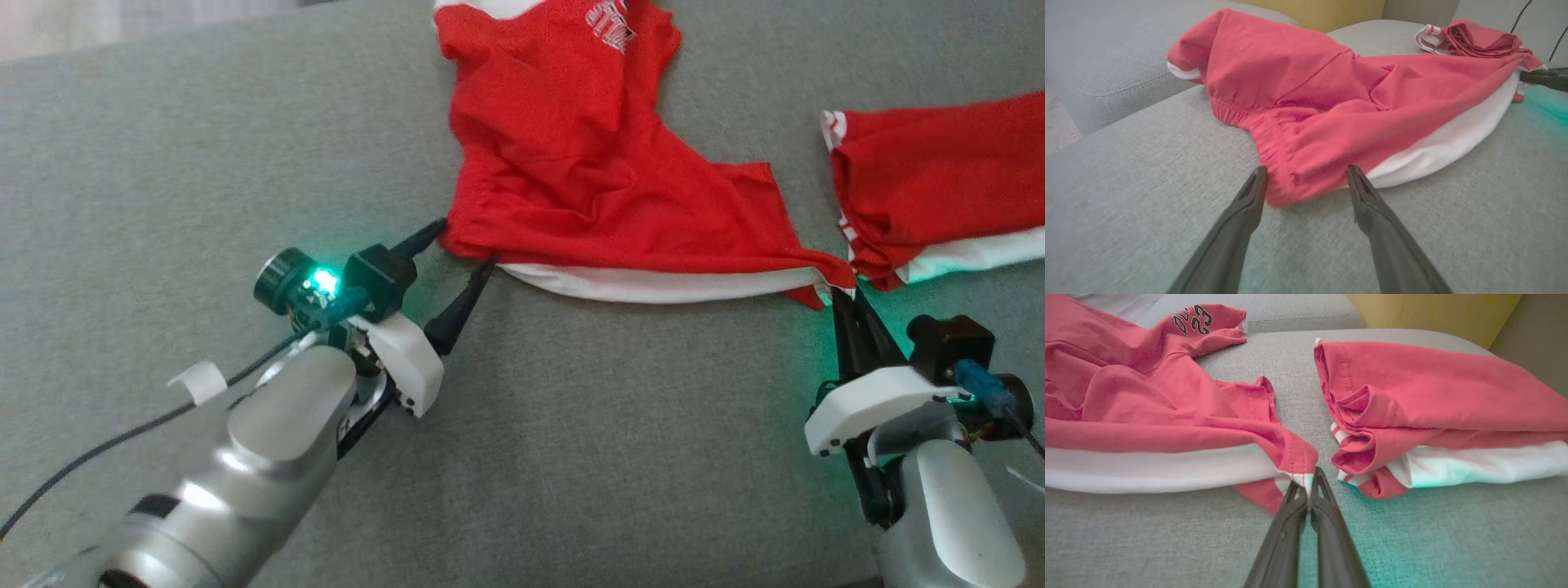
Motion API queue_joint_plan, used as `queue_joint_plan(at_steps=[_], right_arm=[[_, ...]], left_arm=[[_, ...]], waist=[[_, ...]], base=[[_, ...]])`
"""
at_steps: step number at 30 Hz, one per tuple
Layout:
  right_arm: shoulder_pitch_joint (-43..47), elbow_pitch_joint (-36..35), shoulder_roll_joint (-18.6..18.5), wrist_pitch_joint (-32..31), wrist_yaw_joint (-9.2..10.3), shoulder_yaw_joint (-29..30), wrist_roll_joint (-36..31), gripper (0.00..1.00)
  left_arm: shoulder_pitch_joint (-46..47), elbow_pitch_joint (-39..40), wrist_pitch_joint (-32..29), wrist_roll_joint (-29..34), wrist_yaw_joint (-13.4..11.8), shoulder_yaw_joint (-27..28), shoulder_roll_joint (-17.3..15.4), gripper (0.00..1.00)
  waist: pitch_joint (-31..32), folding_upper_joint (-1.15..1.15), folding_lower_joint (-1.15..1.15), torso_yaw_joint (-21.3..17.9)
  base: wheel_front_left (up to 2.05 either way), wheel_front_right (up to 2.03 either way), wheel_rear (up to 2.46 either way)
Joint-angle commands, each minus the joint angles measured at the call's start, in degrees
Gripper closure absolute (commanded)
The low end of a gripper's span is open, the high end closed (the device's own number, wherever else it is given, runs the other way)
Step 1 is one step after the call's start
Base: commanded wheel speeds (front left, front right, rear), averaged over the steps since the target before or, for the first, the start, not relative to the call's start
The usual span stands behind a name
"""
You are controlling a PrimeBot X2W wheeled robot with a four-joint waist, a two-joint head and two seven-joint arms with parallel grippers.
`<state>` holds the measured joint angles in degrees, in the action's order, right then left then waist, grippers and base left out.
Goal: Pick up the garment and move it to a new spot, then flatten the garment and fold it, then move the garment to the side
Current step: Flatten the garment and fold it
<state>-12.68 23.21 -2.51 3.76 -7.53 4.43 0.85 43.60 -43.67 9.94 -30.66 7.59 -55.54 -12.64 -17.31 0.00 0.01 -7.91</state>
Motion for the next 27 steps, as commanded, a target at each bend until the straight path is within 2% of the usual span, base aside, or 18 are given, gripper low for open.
queue_joint_plan(at_steps=[1,9,19,27], right_arm=[[-1.3,-1.6,-0.4,0.5,0.04,-1.3,0.3,1.00],[-1.9,-0.9,-0.4,1.2,0.04,-1.6,0.6,1.00],[-1.9,0.6,-0.4,1.5,0.04,-1.4,0.4,1.00],[-2.2,0.8,-0.4,1.5,0.04,-2.0,0.4,1.00]], left_arm=[[2.6,0.4,0.9,-0.8,-0.1,0.8,-1.4,0.00],[6.6,-2.4,3.3,-5.6,-0.1,-6.3,-1.7,0.00],[7.3,-6.5,4.7,-9.6,-0.1,-9.8,-1.4,0.00],[8.2,-4.8,4.9,-13.1,-0.1,-14.9,-1.1,0.00]], waist=[[-1.4,0.00,-0.01,-1.4],[-2.4,0.00,-0.01,-2.4],[-1.1,0.00,-0.01,-1.6],[-0.9,0.00,-0.01,-1.9]], base=[[0.00,0.00,0.00],[0.00,0.00,0.00],[0.00,0.00,0.00],[0.00,0.00,0.00]])
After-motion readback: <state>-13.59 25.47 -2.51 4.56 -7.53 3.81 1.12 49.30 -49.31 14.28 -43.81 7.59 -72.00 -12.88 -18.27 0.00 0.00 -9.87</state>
